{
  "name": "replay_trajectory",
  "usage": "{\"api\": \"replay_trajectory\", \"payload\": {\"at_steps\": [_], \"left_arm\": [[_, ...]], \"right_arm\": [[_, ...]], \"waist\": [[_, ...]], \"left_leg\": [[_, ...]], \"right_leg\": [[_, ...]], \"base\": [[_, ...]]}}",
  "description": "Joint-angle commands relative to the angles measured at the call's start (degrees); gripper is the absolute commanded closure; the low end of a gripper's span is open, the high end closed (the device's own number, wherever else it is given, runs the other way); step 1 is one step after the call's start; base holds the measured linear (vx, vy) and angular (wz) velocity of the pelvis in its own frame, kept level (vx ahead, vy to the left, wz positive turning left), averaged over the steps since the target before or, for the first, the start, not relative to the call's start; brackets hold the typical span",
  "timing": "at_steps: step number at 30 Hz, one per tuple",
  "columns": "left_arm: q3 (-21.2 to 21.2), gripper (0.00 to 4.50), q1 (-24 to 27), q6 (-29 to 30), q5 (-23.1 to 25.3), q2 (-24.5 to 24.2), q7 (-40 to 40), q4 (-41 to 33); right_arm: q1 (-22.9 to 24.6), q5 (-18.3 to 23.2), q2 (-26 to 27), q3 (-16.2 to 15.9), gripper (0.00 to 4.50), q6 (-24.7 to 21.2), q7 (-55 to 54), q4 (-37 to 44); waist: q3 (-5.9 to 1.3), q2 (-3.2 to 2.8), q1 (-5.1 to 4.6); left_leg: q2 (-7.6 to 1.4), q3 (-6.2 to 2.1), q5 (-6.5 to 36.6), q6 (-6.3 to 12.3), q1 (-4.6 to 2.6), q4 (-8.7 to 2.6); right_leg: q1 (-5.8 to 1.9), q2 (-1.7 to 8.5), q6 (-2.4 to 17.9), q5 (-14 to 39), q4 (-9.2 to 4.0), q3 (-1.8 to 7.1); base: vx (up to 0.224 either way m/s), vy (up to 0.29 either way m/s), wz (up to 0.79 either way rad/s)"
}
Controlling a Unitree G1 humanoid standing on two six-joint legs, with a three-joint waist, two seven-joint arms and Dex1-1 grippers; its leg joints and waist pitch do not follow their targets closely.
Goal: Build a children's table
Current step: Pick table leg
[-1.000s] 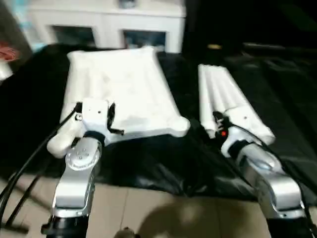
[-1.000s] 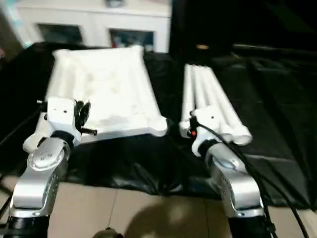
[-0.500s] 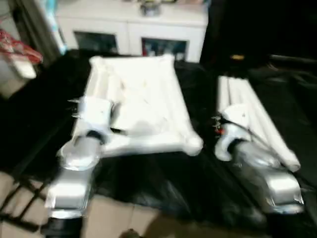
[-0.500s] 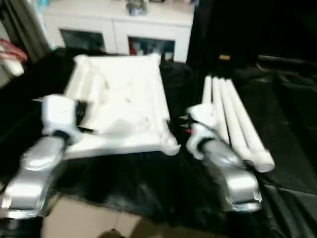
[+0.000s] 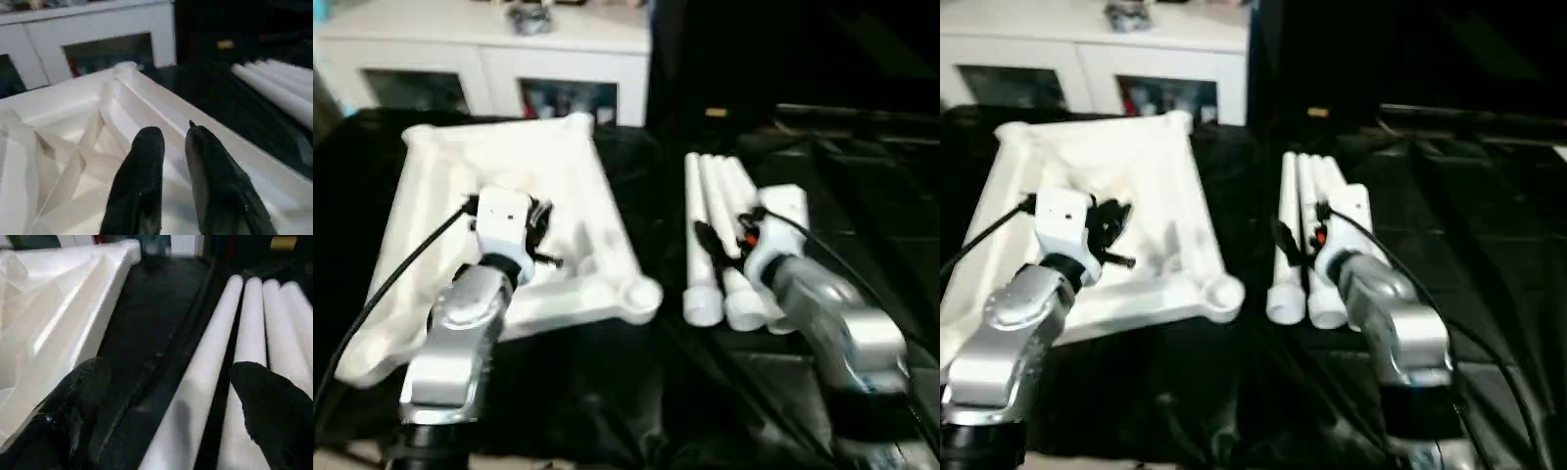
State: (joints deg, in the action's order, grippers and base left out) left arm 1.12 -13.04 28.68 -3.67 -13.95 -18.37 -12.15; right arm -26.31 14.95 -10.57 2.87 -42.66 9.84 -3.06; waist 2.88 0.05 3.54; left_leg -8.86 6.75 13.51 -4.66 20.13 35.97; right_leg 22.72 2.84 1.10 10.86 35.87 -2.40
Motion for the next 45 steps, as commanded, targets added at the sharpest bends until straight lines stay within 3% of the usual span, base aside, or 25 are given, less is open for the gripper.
{"api": "replay_trajectory", "payload": {"at_steps": [1,4,5,6,9,11,12,13,14,18,19,22,27,29,40,44,45], "left_arm": [[-2.72,3.16,-0.63,0.64,-0.18,-1.36,-3.12,0.71],[-3.26,2.86,-1.31,0.91,-0.77,-2.20,-4.64,1.38],[-3.56,2.83,-1.75,0.99,-0.50,-2.63,-4.99,1.70],[-3.85,2.80,-2.19,1.07,-0.09,-3.09,-5.19,2.00],[-4.18,2.44,-2.72,1.39,-0.41,-3.54,-6.12,2.17],[-4.50,2.44,-2.57,2.91,-1.30,-4.09,-7.16,1.25],[-4.75,2.44,-2.39,3.25,-1.51,-4.41,-7.64,0.76],[-5.19,2.44,-1.97,3.48,-1.98,-4.88,-8.74,-0.10],[-5.64,2.44,-1.53,3.68,-2.60,-5.40,-10.01,-0.98],[-7.01,2.44,-0.31,4.12,-4.30,-7.21,-13.64,-3.24],[-7.38,2.44,0.18,4.36,-4.89,-7.99,-15.00,-4.15],[-7.83,2.44,1.04,5.43,-6.92,-9.61,-18.19,-6.42],[-8.33,2.44,1.00,6.09,-8.10,-11.21,-20.28,-7.46],[-8.46,2.44,1.04,6.23,-8.29,-11.55,-20.57,-7.75],[-8.83,2.44,1.18,6.66,-8.90,-12.07,-20.73,-8.35],[-8.87,2.44,1.20,6.71,-8.97,-12.06,-20.70,-8.40],[-8.95,2.44,1.27,6.71,-9.02,-12.08,-20.67,-8.46]], "right_arm": [[-3.26,-1.13,-0.31,1.42,0.00,-0.97,-1.29,-3.70],[-6.28,-1.85,-0.07,1.52,0.00,-2.33,-1.46,-6.78],[-7.95,-2.11,-0.10,1.16,0.00,-2.53,-1.16,-9.01],[-9.66,-2.25,-0.23,0.62,0.00,-2.88,-0.83,-11.40],[-12.32,-2.89,-0.96,-1.77,0.00,-3.03,1.35,-15.57],[-15.49,-4.54,-1.20,-4.22,0.00,-4.65,1.84,-20.54],[-16.83,-5.37,-1.11,-4.73,0.00,-5.22,1.33,-22.67],[-18.15,-5.96,-0.83,-4.83,0.00,-5.64,0.82,-24.72],[-19.13,-6.12,-0.51,-4.56,0.00,-5.85,0.53,-26.14],[-21.41,-6.16,-0.01,-4.22,0.00,-6.94,0.60,-29.33],[-21.95,-6.19,-0.06,-4.44,0.00,-7.44,0.55,-30.17],[-22.74,-5.72,-0.22,-4.85,0.00,-8.68,2.01,-31.74],[-23.73,-6.21,-0.13,-4.46,0.00,-10.51,2.33,-34.19],[-23.85,-6.00,-0.04,-4.00,0.00,-10.70,2.15,-34.05],[-24.49,-5.74,-0.57,-0.58,0.00,-12.78,-0.98,-31.40],[-24.07,-5.70,-0.63,-0.92,0.00,-13.97,-0.05,-30.64],[-23.64,-5.76,-0.42,-1.28,0.00,-14.29,0.21,-30.47]], "waist": [[-2.47,-0.35,-0.22],[-2.43,-0.39,-0.01],[-2.63,-0.19,0.02],[-2.83,-0.36,0.09],[-2.97,-0.09,0.10],[-3.13,0.43,0.05],[-3.23,0.23,0.09],[-3.42,0.61,-0.06],[-3.52,0.27,0.22],[-4.20,0.42,0.45],[-4.13,0.57,0.45],[-3.82,0.43,0.59],[-3.19,0.39,0.70],[-3.22,0.42,0.72],[-3.45,0.49,0.84],[-3.45,0.53,0.91],[-3.42,0.85,0.86]], "left_leg": [[-2.54,-0.16,16.35,-1.75,-1.04,-5.18],[-2.73,0.36,15.36,-1.51,-0.74,-5.49],[-2.79,0.50,13.57,-1.38,-0.29,-5.46],[-2.93,0.57,12.14,-1.48,-0.08,-5.53],[-2.89,0.93,10.29,-1.38,0.35,-5.37],[-2.83,1.08,7.91,-0.88,0.65,-5.26],[-2.88,1.04,7.09,-0.90,0.68,-5.17],[-2.85,1.17,5.03,-0.64,0.85,-4.97],[-2.92,1.35,3.27,-0.31,0.80,-4.80],[-2.87,1.72,-4.57,1.94,1.02,-4.22],[-2.82,1.82,-4.91,2.35,1.13,-4.22],[-3.06,2.02,-2.44,2.54,0.94,-4.35],[-3.28,2.16,3.91,-0.33,0.52,-4.88],[-3.38,2.12,4.80,-1.15,0.44,-4.98],[-3.17,2.15,2.99,-1.85,0.70,-4.89],[-3.14,2.18,2.73,-1.69,0.75,-4.87],[-3.16,2.22,2.78,-1.62,0.78,-4.90]], "right_leg": [[-1.88,4.06,9.18,20.56,-5.23,2.44],[-1.69,4.42,7.31,23.29,-5.52,2.54],[-1.94,4.63,7.15,22.23,-5.36,2.58],[-2.14,4.67,7.30,20.64,-5.10,2.52],[-2.27,4.69,8.16,16.72,-4.77,2.58],[-2.54,4.66,9.01,14.48,-4.41,2.50],[-2.52,4.77,9.39,13.94,-4.15,2.47],[-2.58,4.80,10.04,12.49,-4.01,2.43],[-2.50,4.71,10.52,9.79,-3.81,2.49],[-2.77,4.28,13.34,-4.18,-2.12,2.29],[-2.77,4.23,13.49,-5.09,-2.16,2.27],[-2.57,4.41,14.21,-2.88,-2.42,2.28],[-2.31,4.52,12.18,6.93,-3.32,2.44],[-2.30,4.56,11.29,8.47,-3.38,2.49],[-2.32,4.29,10.17,6.60,-3.16,2.44],[-2.39,4.28,10.05,6.16,-3.14,2.44],[-2.39,4.29,10.04,6.39,-3.21,2.43]], "base": [[-0.074,0.016,0.09],[-0.022,0.003,0.03],[0.000,0.000,0.00],[0.000,0.000,0.00],[0.000,0.000,0.00],[0.000,0.000,0.00],[0.000,0.000,0.00],[0.000,0.000,0.00],[0.000,0.000,0.00],[0.027,0.003,0.00],[0.054,0.008,0.00],[0.000,0.000,0.00],[0.000,0.000,0.00],[0.000,0.000,0.00],[0.000,0.000,0.00],[0.000,0.000,0.00],[0.000,0.000,0.00]]}}
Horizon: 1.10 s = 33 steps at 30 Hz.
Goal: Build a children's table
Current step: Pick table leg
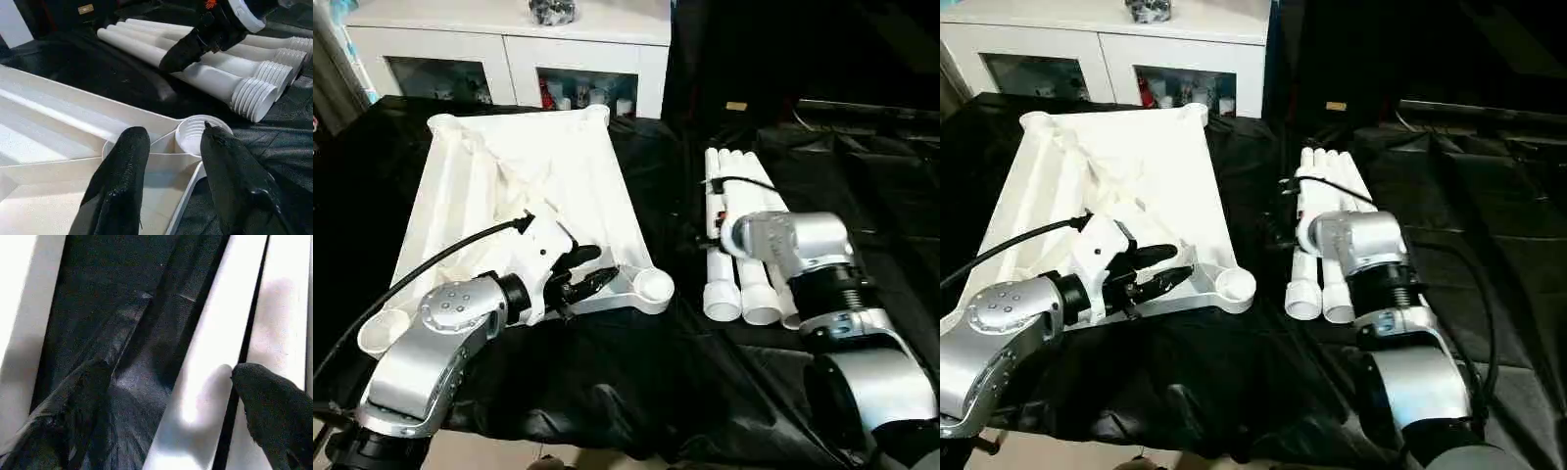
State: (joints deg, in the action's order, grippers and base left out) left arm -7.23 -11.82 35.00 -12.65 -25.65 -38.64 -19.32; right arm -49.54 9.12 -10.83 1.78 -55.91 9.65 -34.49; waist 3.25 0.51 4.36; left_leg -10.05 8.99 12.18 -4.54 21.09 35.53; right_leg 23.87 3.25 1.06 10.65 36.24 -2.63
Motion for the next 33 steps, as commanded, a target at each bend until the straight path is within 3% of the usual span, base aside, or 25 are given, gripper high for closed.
{"api": "replay_trajectory", "payload": {"at_steps": [1,10,15,16,20,22,33], "left_arm": [[-0.60,2.44,0.04,0.38,-0.04,-0.37,-0.41,-1.29],[-1.09,2.44,0.55,0.39,-0.38,-0.64,-0.02,-1.80],[-1.42,2.44,0.70,0.44,-0.51,-0.73,-0.16,-1.92],[-1.45,2.43,0.73,0.44,-0.53,-0.73,-0.17,-1.96],[-1.64,2.43,0.86,0.33,-0.54,-0.76,-0.14,-2.10],[-1.71,2.43,0.90,0.27,-0.51,-0.77,-0.15,-2.09],[-2.05,2.43,0.90,-0.23,-0.10,-1.03,-0.07,-1.89]], "right_arm": [[-0.41,0.08,-0.16,-0.20,0.00,-1.03,0.41,0.96],[0.56,-0.28,0.25,-0.94,0.00,-3.78,0.87,1.15],[1.40,-0.30,0.49,-2.95,0.00,-4.92,3.46,0.09],[1.52,-0.34,0.57,-2.99,0.29,-4.87,3.45,-0.09],[1.81,-0.45,0.73,-3.14,0.41,-4.98,3.72,-0.86],[1.83,-0.50,0.72,-3.22,0.74,-5.07,3.80,-1.16],[2.27,-0.51,0.96,-2.59,1.62,-4.69,3.92,-2.94]], "waist": [[-3.82,0.30,0.10],[-3.78,0.41,0.23],[-3.67,0.48,0.20],[-3.66,0.50,0.17],[-3.72,0.59,0.28],[-3.78,0.68,0.34],[-3.71,0.78,0.49]], "left_leg": [[-1.97,-0.04,4.12,-1.71,-0.21,-4.44],[-2.00,-0.01,3.54,-1.72,-0.21,-4.45],[-2.09,-0.07,4.79,-2.09,-0.27,-4.58],[-2.10,-0.09,4.99,-2.18,-0.27,-4.59],[-2.13,-0.06,4.76,-2.37,-0.38,-4.58],[-2.11,-0.03,4.21,-2.22,-0.33,-4.55],[-2.15,-0.04,3.81,-2.28,-0.30,-4.55]], "right_leg": [[-3.56,3.91,10.10,6.70,-3.50,2.65],[-3.48,3.93,9.93,6.76,-3.51,2.67],[-3.41,4.01,9.53,8.62,-3.70,2.66],[-3.43,4.04,9.46,8.82,-3.71,2.68],[-3.37,4.05,9.62,8.31,-3.66,2.69],[-3.42,4.02,9.81,7.25,-3.53,2.70],[-3.52,4.05,10.43,5.88,-3.35,2.69]], "base": [[0.000,0.000,0.00],[0.000,0.000,0.00],[0.000,0.000,0.00],[0.000,0.000,0.00],[0.000,0.000,0.00],[0.000,0.000,0.00],[0.000,0.000,0.00]]}}
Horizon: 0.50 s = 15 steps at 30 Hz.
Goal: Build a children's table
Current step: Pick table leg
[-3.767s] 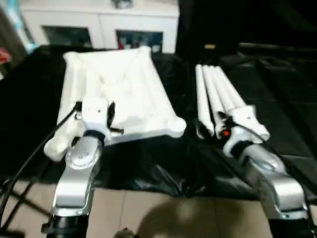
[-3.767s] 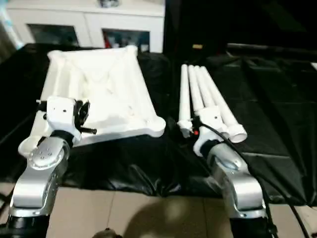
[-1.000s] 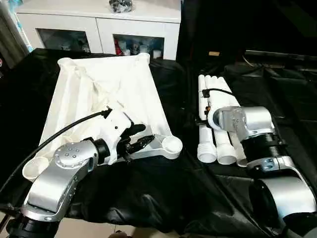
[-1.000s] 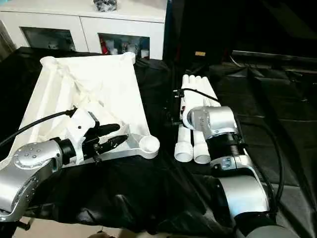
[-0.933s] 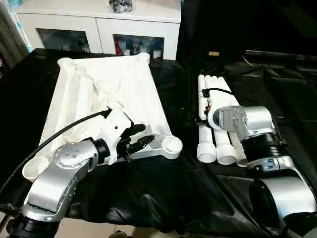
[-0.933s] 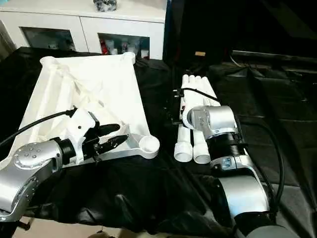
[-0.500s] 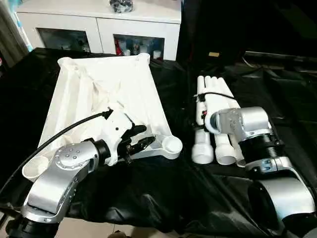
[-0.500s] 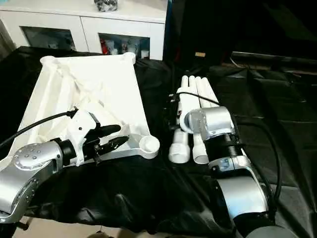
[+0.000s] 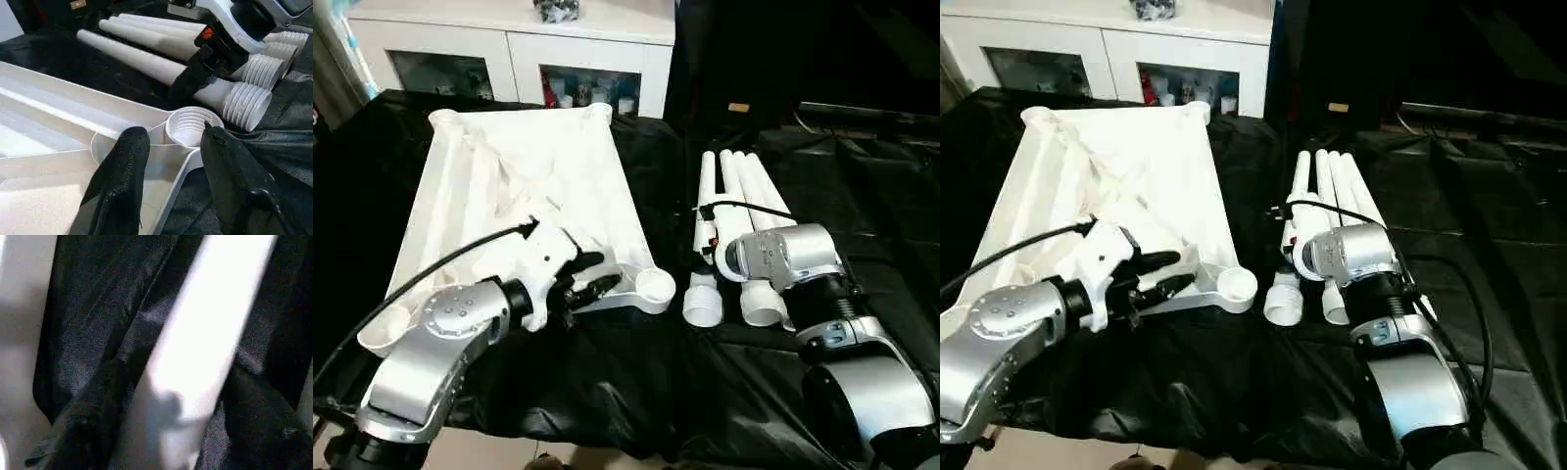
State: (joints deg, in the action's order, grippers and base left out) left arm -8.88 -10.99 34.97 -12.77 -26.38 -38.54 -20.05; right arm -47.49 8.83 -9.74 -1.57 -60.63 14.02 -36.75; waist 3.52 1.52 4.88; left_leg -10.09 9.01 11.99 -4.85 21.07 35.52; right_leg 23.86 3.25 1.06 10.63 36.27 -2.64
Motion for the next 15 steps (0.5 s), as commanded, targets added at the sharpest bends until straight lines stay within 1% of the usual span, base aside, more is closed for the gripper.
{"api": "replay_trajectory", "payload": {"at_steps": [1,2,3,4,5,7,8,9,10,11,12,13,14,15], "left_arm": [[-0.35,2.43,0.03,-0.18,-0.02,-0.28,-0.15,-1.12],[-0.33,2.43,0.01,-0.17,-0.04,-0.27,-0.13,-1.09],[-0.26,2.43,0.08,-0.18,-0.18,-0.19,-0.06,-1.07],[-0.26,2.43,0.08,-0.18,-0.18,-0.19,-0.06,-1.07],[-0.28,2.43,0.11,-0.20,-0.24,-0.21,-0.02,-1.07],[-0.27,2.43,0.10,-0.26,-0.33,-0.25,0.06,-1.03],[-0.27,2.43,0.10,-0.27,-0.34,-0.25,0.07,-1.03],[-0.20,2.43,0.08,-0.37,-0.37,-0.24,0.14,-0.99],[0.08,2.43,-0.04,-0.64,-0.39,-0.04,0.38,-0.88],[0.18,2.43,-0.12,-0.69,-0.42,0.05,0.46,-0.82],[0.37,2.43,-0.26,-0.88,-0.48,0.24,0.61,-0.71],[0.40,2.43,-0.29,-0.91,-0.49,0.29,0.64,-0.70],[0.87,2.43,-0.96,-1.21,-0.54,1.07,1.41,-0.35],[1.29,2.43,-1.55,-1.14,-0.74,1.69,1.94,-0.01]], "right_arm": [[0.16,-0.04,-0.05,1.31,1.67,0.20,-0.77,-0.77],[0.12,0.05,-0.02,1.62,1.70,0.30,-0.94,-0.84],[0.08,0.29,-0.03,2.47,1.85,0.73,-1.27,-0.95],[0.08,0.29,-0.03,2.47,1.85,0.73,-1.27,-0.95],[0.09,0.30,-0.07,2.54,2.08,0.81,-1.22,-0.97],[0.15,0.67,-0.04,3.71,2.11,0.73,-1.92,-0.55],[0.16,0.70,-0.04,3.80,2.25,0.72,-1.97,-0.51],[0.20,0.97,-0.04,4.55,2.38,0.76,-2.38,-0.08],[0.28,2.12,-0.12,7.08,2.47,0.96,-3.22,1.52],[0.27,2.63,-0.10,8.23,2.51,0.93,-3.54,2.17],[0.31,3.16,-0.06,9.29,2.57,1.19,-3.71,3.04],[0.33,3.23,-0.05,9.39,2.64,1.23,-3.70,3.19],[0.57,4.48,0.06,11.05,2.67,1.39,-3.42,5.32],[0.78,5.39,0.15,12.01,2.68,1.50,-3.04,6.73]], "waist": [[-3.98,-0.23,-0.02],[-3.98,-0.25,0.01],[-4.00,-0.22,0.07],[-4.01,-0.23,0.09],[-3.99,-0.21,0.04],[-3.99,-0.27,0.04],[-4.02,-0.24,0.06],[-4.03,-0.25,0.07],[-4.05,-0.49,0.10],[-4.04,-0.37,0.15],[-4.06,-0.53,0.21],[-4.04,-0.46,0.16],[-4.04,-0.70,0.22],[-4.07,-0.76,0.28]], "left_leg": [[-2.13,-0.05,4.05,-1.97,-0.33,-4.53],[-2.13,-0.04,4.00,-2.02,-0.37,-4.52],[-2.12,-0.04,3.90,-2.07,-0.34,-4.52],[-2.11,-0.05,3.81,-2.09,-0.33,-4.52],[-2.11,-0.06,3.91,-2.12,-0.31,-4.53],[-2.10,-0.05,4.03,-2.14,-0.33,-4.51],[-2.08,-0.04,3.83,-2.08,-0.32,-4.50],[-2.08,-0.06,3.84,-2.05,-0.31,-4.50],[-2.05,-0.07,3.85,-2.09,-0.31,-4.47],[-2.07,-0.05,3.87,-2.02,-0.36,-4.48],[-2.02,-0.07,4.00,-2.10,-0.36,-4.45],[-2.01,-0.05,4.11,-2.07,-0.32,-4.48],[-2.02,-0.10,4.41,-2.18,-0.38,-4.50],[-2.06,-0.14,4.54,-2.25,-0.44,-4.47]], "right_leg": [[-3.48,4.06,10.42,5.98,-3.41,2.70],[-3.46,4.05,10.42,5.86,-3.40,2.73],[-3.52,4.05,10.41,5.67,-3.35,2.73],[-3.53,4.03,10.42,5.55,-3.33,2.70],[-3.53,4.02,10.40,5.61,-3.32,2.69],[-3.52,4.00,10.36,5.60,-3.35,2.70],[-3.56,3.99,10.37,5.34,-3.29,2.70],[-3.57,4.01,10.42,5.28,-3.29,2.69],[-3.58,4.04,10.43,5.09,-3.31,2.70],[-3.57,3.99,10.34,4.82,-3.30,2.73],[-3.57,3.94,10.32,4.72,-3.24,2.70],[-3.58,3.89,10.23,4.83,-3.30,2.68],[-3.53,3.90,10.22,5.08,-3.33,2.64],[-3.56,3.91,10.15,4.86,-3.30,2.66]], "base": [[0.000,0.000,0.00],[0.000,0.000,0.00],[0.000,0.000,0.00],[0.000,0.000,0.00],[0.000,0.000,0.00],[0.000,0.000,0.00],[0.000,0.000,0.00],[0.000,0.000,0.00],[0.000,0.000,0.00],[0.000,0.000,0.00],[0.000,0.000,0.00],[0.000,0.000,0.00],[0.000,0.000,0.00],[0.000,0.000,0.00]]}}
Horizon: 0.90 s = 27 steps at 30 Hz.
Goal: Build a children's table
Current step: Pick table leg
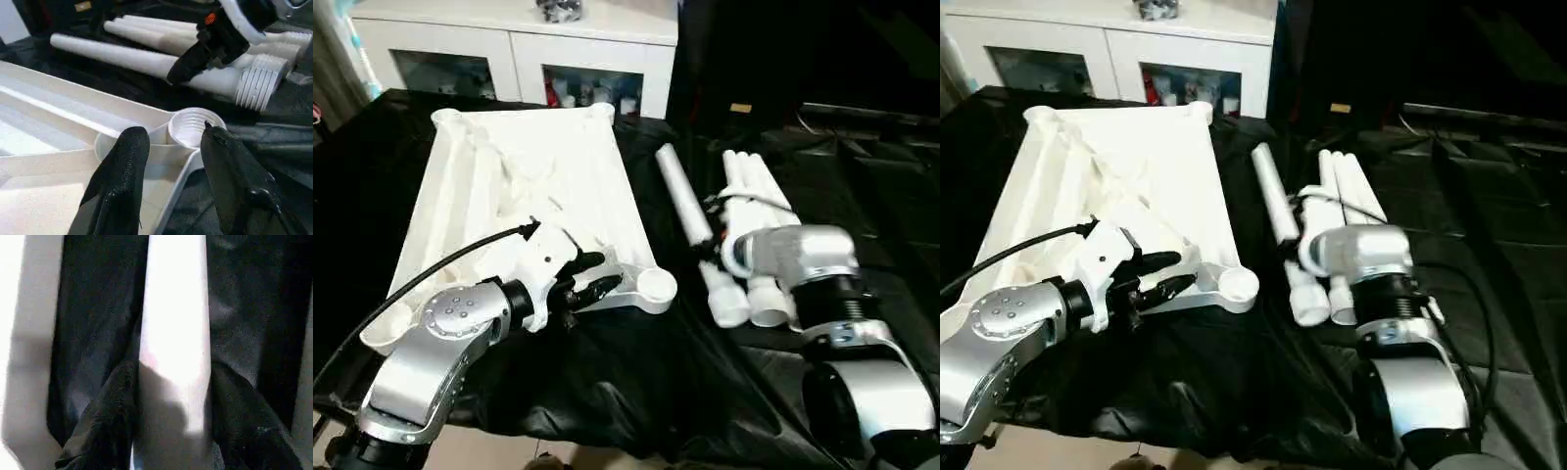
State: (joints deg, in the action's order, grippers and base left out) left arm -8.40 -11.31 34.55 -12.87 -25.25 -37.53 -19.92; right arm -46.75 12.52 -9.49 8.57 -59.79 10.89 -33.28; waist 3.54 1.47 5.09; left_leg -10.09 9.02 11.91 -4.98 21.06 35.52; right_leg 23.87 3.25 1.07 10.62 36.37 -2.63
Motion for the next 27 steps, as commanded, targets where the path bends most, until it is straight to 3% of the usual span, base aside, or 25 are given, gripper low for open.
{"api": "replay_trajectory", "payload": {"at_steps": [1,4,8,9,10,12,14,18,20,22,27], "left_arm": [[1.20,2.43,-1.94,-0.76,-0.71,1.30,1.65,0.29],[2.14,2.43,-3.64,-0.50,-0.94,2.97,3.40,1.50],[5.25,2.43,-9.49,0.42,-2.05,8.30,8.78,6.69],[5.77,2.26,-10.44,0.46,-2.83,9.29,9.16,7.36],[7.87,2.16,-13.83,3.09,-6.66,13.05,10.20,9.22],[8.88,2.06,-15.82,3.96,-8.76,15.26,10.68,10.24],[9.78,1.83,-17.59,4.65,-10.62,17.19,11.27,11.14],[13.79,1.63,-22.54,7.08,-16.79,22.97,13.06,15.30],[15.46,1.31,-24.32,8.82,-20.20,25.08,13.23,16.24],[16.74,1.28,-26.72,10.93,-24.07,27.02,12.59,17.07],[17.97,0.88,-28.47,11.65,-27.47,28.35,12.24,17.60]], "right_arm": [[0.30,2.52,-0.08,2.71,2.68,0.93,0.68,4.53],[0.75,4.43,-0.02,4.59,2.69,1.15,1.88,6.67],[2.94,10.07,0.42,9.23,2.69,5.77,6.33,10.96],[3.68,10.79,0.59,9.58,2.69,7.75,7.65,12.00],[6.87,12.33,0.51,8.46,2.69,13.37,13.83,16.95],[8.77,13.76,0.52,8.09,2.70,14.55,17.00,20.28],[10.25,15.61,0.51,8.20,2.70,13.76,19.45,23.16],[13.52,22.81,0.89,10.23,2.70,11.97,24.77,29.80],[15.12,24.75,0.62,9.62,2.70,12.19,27.12,32.14],[17.51,27.11,0.17,8.03,2.70,12.08,30.77,35.79],[18.78,28.39,-0.15,6.93,2.70,11.14,32.29,38.19]], "waist": [[-4.05,-0.63,0.03],[-4.12,-0.61,0.19],[-4.20,-0.29,0.51],[-4.20,-0.21,0.56],[-4.27,-0.07,0.58],[-4.40,0.10,1.02],[-4.34,0.27,1.12],[-4.16,0.44,1.40],[-4.11,0.27,1.59],[-4.05,0.31,1.69],[-3.95,0.34,1.82]], "left_leg": [[-2.05,-0.08,4.98,-2.08,-0.43,-4.52],[-1.98,-0.11,5.16,-1.93,-0.48,-4.46],[-2.02,-0.14,5.06,-1.14,-0.37,-4.37],[-1.96,-0.06,4.77,-0.82,-0.23,-4.30],[-2.02,-0.15,4.30,-0.68,-0.22,-4.30],[-2.03,-0.03,3.06,0.48,-0.05,-4.11],[-2.10,-0.14,2.19,1.65,0.07,-4.15],[-1.92,0.10,3.87,2.65,-0.12,-3.90],[-2.04,-0.20,4.46,2.59,0.04,-4.07],[-2.02,-0.11,4.84,2.43,-0.04,-4.06],[-2.10,-0.34,5.50,2.27,0.08,-4.26]], "right_leg": [[-3.58,3.86,10.14,5.02,-3.51,2.68],[-3.65,3.86,10.17,4.86,-3.54,2.67],[-3.89,4.11,10.34,5.58,-3.68,2.67],[-3.91,4.10,10.22,5.56,-3.79,2.69],[-3.99,4.21,10.41,5.25,-3.68,2.64],[-4.19,4.26,11.06,3.48,-3.61,2.63],[-4.15,4.20,11.68,2.49,-3.51,2.57],[-4.02,4.32,11.40,6.96,-4.29,2.59],[-4.00,4.37,10.63,9.67,-4.46,2.42],[-3.82,4.27,9.99,11.15,-4.78,2.41],[-3.80,4.34,9.13,13.54,-5.11,2.24]], "base": [[0.000,0.000,0.00],[0.000,0.000,0.00],[0.000,0.000,0.00],[0.000,0.000,0.00],[0.000,0.000,0.00],[0.000,0.000,0.00],[0.000,0.000,0.00],[0.000,0.000,0.00],[0.000,0.000,0.00],[0.000,0.000,0.00],[0.000,0.000,0.00]]}}
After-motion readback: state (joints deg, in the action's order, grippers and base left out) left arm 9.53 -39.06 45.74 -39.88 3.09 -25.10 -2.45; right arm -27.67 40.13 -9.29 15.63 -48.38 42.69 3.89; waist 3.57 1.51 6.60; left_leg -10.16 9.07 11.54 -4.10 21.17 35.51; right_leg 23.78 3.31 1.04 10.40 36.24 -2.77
